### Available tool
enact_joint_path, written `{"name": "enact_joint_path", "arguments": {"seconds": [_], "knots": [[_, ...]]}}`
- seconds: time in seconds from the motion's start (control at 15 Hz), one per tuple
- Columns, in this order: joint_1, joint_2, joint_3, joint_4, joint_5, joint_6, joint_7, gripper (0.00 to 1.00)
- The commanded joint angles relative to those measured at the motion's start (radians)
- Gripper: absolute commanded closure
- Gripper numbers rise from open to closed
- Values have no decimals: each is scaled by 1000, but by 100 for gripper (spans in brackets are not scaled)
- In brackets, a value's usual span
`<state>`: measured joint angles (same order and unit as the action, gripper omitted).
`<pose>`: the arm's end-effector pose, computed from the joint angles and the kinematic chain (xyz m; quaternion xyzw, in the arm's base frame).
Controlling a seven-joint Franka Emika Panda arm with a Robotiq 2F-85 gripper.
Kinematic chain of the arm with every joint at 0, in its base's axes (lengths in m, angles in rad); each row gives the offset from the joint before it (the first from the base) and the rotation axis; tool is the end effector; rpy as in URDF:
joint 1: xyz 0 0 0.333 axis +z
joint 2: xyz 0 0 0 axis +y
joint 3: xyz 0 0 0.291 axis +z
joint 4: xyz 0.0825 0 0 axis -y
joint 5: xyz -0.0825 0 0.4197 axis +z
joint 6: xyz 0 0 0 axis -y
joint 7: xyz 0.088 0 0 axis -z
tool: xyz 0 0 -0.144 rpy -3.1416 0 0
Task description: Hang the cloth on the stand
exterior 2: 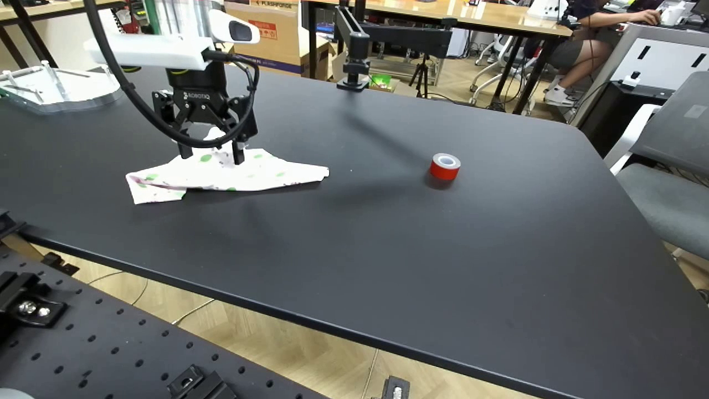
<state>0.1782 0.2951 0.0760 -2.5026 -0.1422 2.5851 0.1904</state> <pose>0.4234 0.1145 0.0612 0.9897 0.0951 -0.0978 0.0424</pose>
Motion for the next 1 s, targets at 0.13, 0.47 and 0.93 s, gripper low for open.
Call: {"name": "enact_joint_path", "arguments": {"seconds": [0.13,0.47,0.93], "knots": [[15,44,-8,29,-2,2,13,26],[16,61,-9,36,7,31,10,54],[16,51,-6,34,14,46,6,98]]}}
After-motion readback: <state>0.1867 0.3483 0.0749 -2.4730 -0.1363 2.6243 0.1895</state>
